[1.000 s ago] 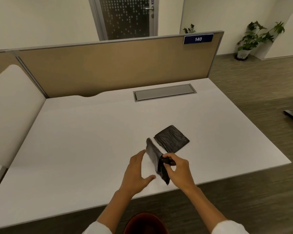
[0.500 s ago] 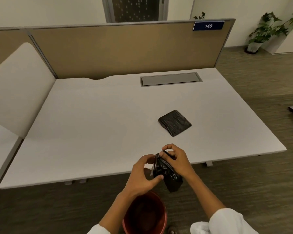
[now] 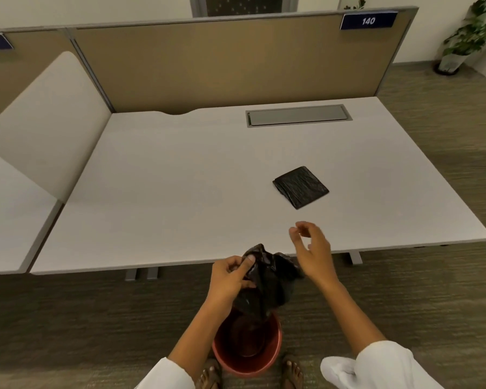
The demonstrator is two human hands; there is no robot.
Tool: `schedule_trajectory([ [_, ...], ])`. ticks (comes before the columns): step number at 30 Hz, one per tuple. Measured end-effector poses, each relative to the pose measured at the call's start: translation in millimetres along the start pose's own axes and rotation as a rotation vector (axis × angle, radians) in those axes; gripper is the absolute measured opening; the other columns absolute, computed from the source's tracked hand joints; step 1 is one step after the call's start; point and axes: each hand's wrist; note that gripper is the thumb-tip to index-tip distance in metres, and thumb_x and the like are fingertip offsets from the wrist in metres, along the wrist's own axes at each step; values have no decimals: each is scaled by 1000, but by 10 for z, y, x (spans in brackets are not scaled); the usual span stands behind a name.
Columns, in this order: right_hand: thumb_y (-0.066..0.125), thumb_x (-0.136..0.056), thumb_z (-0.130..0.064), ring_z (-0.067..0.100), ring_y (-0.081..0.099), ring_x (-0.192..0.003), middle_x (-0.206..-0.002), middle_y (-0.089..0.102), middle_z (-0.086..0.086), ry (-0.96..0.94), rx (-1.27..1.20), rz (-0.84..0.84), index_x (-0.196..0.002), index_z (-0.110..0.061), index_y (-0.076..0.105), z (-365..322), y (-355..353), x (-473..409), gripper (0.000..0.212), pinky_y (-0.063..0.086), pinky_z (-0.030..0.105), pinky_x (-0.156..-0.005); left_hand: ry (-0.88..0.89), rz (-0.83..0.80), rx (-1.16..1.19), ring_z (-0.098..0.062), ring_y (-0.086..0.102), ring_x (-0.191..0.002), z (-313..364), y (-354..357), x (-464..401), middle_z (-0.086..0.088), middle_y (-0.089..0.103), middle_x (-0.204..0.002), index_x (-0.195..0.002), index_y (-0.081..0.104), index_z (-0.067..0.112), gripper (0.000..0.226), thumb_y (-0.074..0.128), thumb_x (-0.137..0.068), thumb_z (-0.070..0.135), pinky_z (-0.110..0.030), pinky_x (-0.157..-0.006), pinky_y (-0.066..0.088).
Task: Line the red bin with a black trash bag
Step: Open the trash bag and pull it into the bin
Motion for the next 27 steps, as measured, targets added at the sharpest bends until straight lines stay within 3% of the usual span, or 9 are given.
schedule_trajectory([
  [3,66,-84,-61,-2,62,-96,-103,66,-14,-34,-18,-37,-109,-35,62,14,-22,213,36,48,16,-78,-87,-17,98,-26,75,-87,-72,5,22,-16,77,-93,-91,77,6,17,67,-91,20,-28,-59,58],
  [5,70,-76,-66,-6,56,-104,-114,61,-18,-39,133,-247,-117,-36,60,119,26,358,51,46,16,-88,-112,-68,152,-28,74,-93,-120,15,51,-18,77,-99,-93,77,7,20,60,-95,17,-28,-62,59],
  [8,76,-74,-60,8,38,-121,-129,48,-10,-51,328,-408,-133,-27,54,371,141,388,71,39,30,-103,-106,-107,251,-31,72,-97,-176,20,89,-21,75,-107,-98,77,4,23,56,-96,14,-31,-68,60],
  [10,81,-77,-47,11,44,-116,-125,52,-5,-39,309,-401,-126,-20,60,458,206,331,60,43,32,-101,-106,-101,302,-30,73,-94,-200,25,117,-21,75,-105,-96,77,2,22,59,-93,15,-33,-71,61],
  [13,79,-84,-29,7,66,-93,-102,70,-5,-14,192,-482,-100,-23,70,492,314,290,20,53,29,-84,-134,20,359,-24,75,-81,-266,40,132,-18,77,-92,-89,74,-1,14,66,-86,10,-31,-65,60],
  [16,75,-87,-27,2,70,-82,-85,74,-10,7,83,-458,-87,-27,72,492,346,316,3,56,23,-77,-159,126,387,-23,74,-75,-361,23,132,-14,74,-84,-90,64,0,8,68,-83,1,-30,-61,59],
  [21,74,-84,-47,1,69,-104,-107,73,-21,91,-158,-632,-112,-40,69,465,307,550,30,58,24,-88,-208,123,508,-32,74,-93,-502,-4,139,-17,77,-97,-105,62,-2,38,78,-70,-1,-35,-68,61],
  [24,76,-88,-32,-6,62,-116,-125,66,-21,51,-143,-655,-136,-29,59,555,391,679,50,53,18,-95,-255,139,487,-32,74,-94,-581,46,144,-20,75,-100,-109,63,-3,43,78,-69,-3,-35,-70,62],
  [27,78,-85,-12,1,66,-113,-125,66,-10,75,-137,-627,-134,-16,61,648,466,713,52,56,25,-95,-292,234,469,-28,74,-86,-620,86,134,-19,75,-95,-106,65,-4,32,75,-76,-4,-32,-66,61],
])
Point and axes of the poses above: each hand's wrist, its own x-axis away from the middle knuckle, its own y-axis out of the palm, z = x × y
